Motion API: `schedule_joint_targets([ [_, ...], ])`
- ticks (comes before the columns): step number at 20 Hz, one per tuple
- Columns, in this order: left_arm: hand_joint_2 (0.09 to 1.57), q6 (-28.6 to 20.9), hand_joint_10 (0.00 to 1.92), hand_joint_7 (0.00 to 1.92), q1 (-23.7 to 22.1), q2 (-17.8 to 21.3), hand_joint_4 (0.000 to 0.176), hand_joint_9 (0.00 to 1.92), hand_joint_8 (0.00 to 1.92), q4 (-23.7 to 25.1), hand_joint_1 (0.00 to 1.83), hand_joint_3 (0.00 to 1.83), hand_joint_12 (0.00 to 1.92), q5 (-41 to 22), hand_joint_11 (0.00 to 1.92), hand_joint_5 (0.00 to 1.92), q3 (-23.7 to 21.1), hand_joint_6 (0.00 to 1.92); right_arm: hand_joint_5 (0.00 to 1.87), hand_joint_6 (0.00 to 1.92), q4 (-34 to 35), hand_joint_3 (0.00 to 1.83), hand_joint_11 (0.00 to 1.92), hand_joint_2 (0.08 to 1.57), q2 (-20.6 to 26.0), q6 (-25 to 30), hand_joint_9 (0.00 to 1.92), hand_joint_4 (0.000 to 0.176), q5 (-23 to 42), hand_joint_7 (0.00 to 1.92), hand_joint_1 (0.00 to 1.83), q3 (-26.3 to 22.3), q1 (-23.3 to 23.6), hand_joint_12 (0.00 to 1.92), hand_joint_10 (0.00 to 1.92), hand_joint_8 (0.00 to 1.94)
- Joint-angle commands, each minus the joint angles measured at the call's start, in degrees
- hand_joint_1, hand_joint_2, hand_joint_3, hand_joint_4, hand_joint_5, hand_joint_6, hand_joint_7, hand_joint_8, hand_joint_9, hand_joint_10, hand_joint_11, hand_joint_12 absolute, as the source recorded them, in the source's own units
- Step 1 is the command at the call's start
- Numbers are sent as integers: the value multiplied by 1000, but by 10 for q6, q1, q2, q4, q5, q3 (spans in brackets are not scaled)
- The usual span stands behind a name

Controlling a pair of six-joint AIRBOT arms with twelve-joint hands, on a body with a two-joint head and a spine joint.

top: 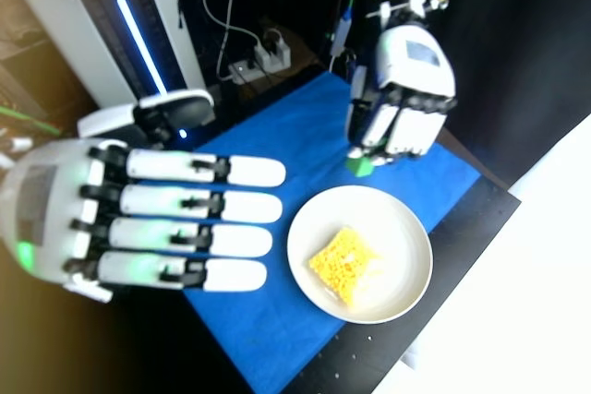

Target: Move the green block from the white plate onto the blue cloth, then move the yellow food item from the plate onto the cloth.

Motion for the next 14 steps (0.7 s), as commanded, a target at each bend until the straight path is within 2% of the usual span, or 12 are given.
schedule_joint_targets([
  [1, 1065, -27, 969, 999, -6, 6, 0, 886, 1106, 8, 1248, 3, 1427, -60, 649, 1132, 0, 590, 241, 4, 11, 7, 70, 1064, 1, 3, 145, 14, 69, 200, 250, 1, 8, 286, 0, 2],
  [2, 1062, -43, 415, 1131, -5, 10, 0, 1112, 835, 22, 1252, 5, 1009, -62, 819, 1052, -1, 777, 232, 0, 11, 3, 27, 1061, 1, 3, 99, 17, 69, 166, 289, 1, 8, 277, 0, 0],
  [4, 1063, -48, 346, 1133, -1, 26, 0, 1154, 868, 39, 1260, 0, 1028, -61, 821, 1069, -14, 706, 239, 3, 11, 0, 45, 1031, 1, 3, 105, 15, 69, 167, 300, 1, 8, 290, 4, 2],
  [5, 1057, -49, 336, 1135, 0, 32, 0, 1189, 896, 47, 1269, 0, 1095, -59, 839, 1096, -20, 628, 241, 4, 11, 0, 59, 1018, 0, 3, 115, 7, 69, 169, 292, 1, 8, 302, 8, 2],
  [6, 1056, -49, 375, 1146, 3, 42, 0, 1222, 908, 55, 1283, 0, 1224, -58, 844, 1094, -29, 595, 249, 6, 11, 0, 68, 1014, 0, 3, 123, 11, 69, 176, 269, 1, 8, 310, 10, 5],
  [7, 1053, -49, 506, 1157, 6, 49, 0, 1211, 901, 57, 1289, 0, 1301, -61, 862, 1100, -36, 574, 248, 5, 11, 0, 64, 1012, -1, 3, 127, 8, 69, 182, 266, 1, 8, 312, 10, 7],
  [8, 1055, -50, 620, 1152, 9, 54, 0, 1152, 902, 60, 1284, 1, 1310, -62, 827, 1091, -41, 599, 243, 0, 11, 4, 53, 1063, -1, 3, 150, 15, 69, 194, 215, 1, 8, 405, 4, 3],
  [10, 1059, -70, 628, 1148, 11, 58, 0, 1146, 900, 87, 1280, 1, 1301, -58, 828, 1066, -44, 650, 245, 1, 11, 6, 44, 1069, -2, 3, 145, 16, 69, 192, 233, 1, 8, 408, 0, 2],
  [11, 1097, -94, 908, 1057, 11, 58, 0, 1079, 1106, 113, 1273, 2, 1450, -56, 837, 998, -44, 702, 247, 2, 11, 0, 32, 1062, -2, 3, 132, 29, 69, 167, 255, 1, 8, 406, 0, 0],
  [12, 1092, -108, 913, 1067, 13, 58, 0, 1038, 1080, 130, 1276, 0, 1393, -54, 814, 1011, -45, 696, 255, 4, 11, 4, 46, 1072, -3, 3, 145, 23, 69, 178, 223, 1, 8, 417, 5, 4],
  [13, 1100, -116, 1147, 1022, 15, 58, 0, 998, 1174, 141, 1274, 1, 1576, -52, 841, 1032, -45, 638, 243, 0, 11, 6, 41, 1078, -3, 3, 140, 23, 69, 175, 221, 2, 8, 417, 2, 3],
  [14, 1099, -119, 1210, 1018, 19, 59, 0, 985, 1180, 147, 1274, 0, 1609, -49, 864, 1046, -47, 617, 246, 2, 11, 5, 41, 1079, -3, 3, 140, 24, 69, 177, 232, 2, 8, 418, 2, 3],
])
